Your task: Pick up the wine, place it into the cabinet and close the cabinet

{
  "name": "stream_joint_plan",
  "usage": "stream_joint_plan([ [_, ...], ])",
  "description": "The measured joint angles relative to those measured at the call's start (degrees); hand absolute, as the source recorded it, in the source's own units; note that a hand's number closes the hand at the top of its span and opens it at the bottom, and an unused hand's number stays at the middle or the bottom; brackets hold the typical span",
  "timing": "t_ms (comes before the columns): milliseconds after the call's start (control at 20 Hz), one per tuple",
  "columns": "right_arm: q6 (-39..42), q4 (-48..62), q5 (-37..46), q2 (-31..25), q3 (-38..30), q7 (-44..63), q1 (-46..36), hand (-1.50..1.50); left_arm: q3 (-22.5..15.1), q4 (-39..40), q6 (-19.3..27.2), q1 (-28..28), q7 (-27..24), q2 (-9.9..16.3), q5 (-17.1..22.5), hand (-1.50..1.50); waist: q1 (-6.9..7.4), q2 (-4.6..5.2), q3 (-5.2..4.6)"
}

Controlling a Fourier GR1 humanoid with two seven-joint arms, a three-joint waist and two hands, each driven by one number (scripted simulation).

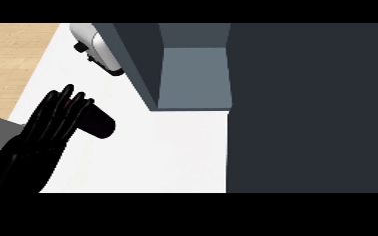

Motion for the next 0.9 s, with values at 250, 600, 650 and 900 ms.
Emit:
stream_joint_plan([
  [250, 0.96, -5.55, -3.77, -1.18, -0.16, 6.20, 1.45, -1.50, 0.54, -5.95, -0.35, 2.23, 7.30, 1.58, 8.42, -1.50, 0.35, -0.02, 0.02],
  [600, -0.19, -10.34, -5.34, -1.66, -0.90, 14.17, -0.33, -1.50, 0.58, -13.90, 4.39, 2.06, 15.36, 1.44, 12.42, -1.50, 0.41, 0.01, 0.01],
  [650, -0.13, -10.35, -5.30, -1.24, -0.40, 14.40, -0.18, -1.50, 1.41, -14.16, 4.26, 2.16, 15.82, 1.61, 13.36, -1.50, 0.41, 0.02, 0.02],
  [900, -2.43, -11.02, -5.25, -0.74, 0.33, 18.69, -3.43, -1.50, 3.77, -16.01, 6.46, 1.53, 18.89, 1.80, 16.49, -1.50, 0.42, 0.02, 0.01],
])
